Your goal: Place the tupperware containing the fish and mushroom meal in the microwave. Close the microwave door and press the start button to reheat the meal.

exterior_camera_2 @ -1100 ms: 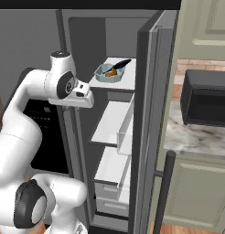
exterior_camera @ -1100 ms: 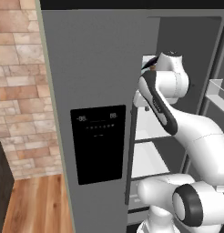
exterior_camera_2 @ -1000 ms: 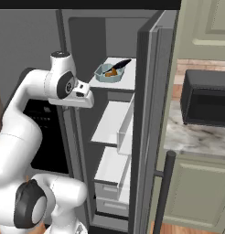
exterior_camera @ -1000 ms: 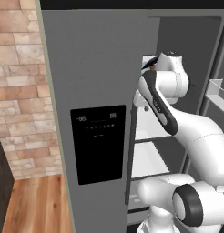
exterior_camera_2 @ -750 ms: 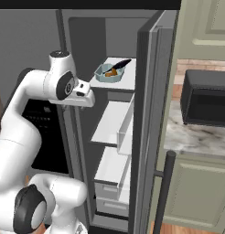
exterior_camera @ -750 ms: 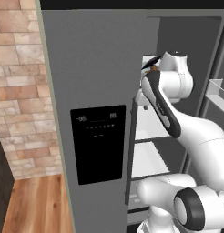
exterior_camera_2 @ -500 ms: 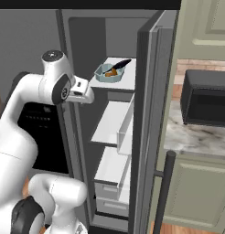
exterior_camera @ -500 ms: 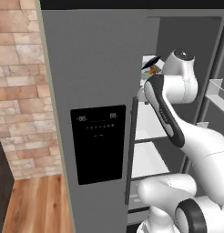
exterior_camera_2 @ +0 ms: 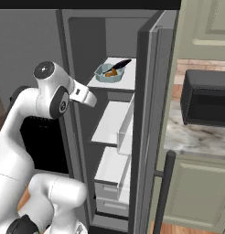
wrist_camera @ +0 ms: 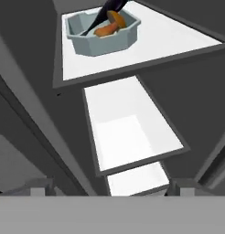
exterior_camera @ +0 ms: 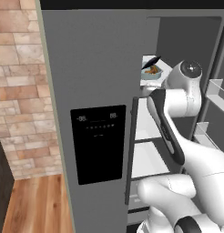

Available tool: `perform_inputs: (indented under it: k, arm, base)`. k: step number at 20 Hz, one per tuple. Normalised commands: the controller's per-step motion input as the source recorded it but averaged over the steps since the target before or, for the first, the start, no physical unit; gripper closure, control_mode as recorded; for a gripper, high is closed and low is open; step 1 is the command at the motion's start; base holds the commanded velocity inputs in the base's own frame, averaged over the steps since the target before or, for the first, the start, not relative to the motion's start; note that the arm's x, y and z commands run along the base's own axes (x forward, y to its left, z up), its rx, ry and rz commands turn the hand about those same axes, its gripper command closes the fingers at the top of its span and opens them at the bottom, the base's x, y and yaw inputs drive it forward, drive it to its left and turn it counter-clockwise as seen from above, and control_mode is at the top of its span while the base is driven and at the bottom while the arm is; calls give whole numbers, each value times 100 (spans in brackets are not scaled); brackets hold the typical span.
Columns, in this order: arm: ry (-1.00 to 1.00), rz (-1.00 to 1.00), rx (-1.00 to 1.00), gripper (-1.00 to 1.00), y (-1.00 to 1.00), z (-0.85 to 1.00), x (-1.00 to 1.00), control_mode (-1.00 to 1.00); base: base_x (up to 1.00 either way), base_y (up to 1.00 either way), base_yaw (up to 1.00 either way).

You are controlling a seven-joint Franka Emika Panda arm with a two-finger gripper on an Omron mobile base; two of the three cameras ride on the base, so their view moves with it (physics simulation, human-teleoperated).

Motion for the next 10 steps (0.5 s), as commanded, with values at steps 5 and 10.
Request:
perform_inputs:
  k: [5,10]
  arm:
    - [-6,-27,18,-100,-30,25,0,-100]
    - [-14,-6,22,-100,-39,30,6,-100]
  base:
    - [0,0,0]
    - [0,0,0]
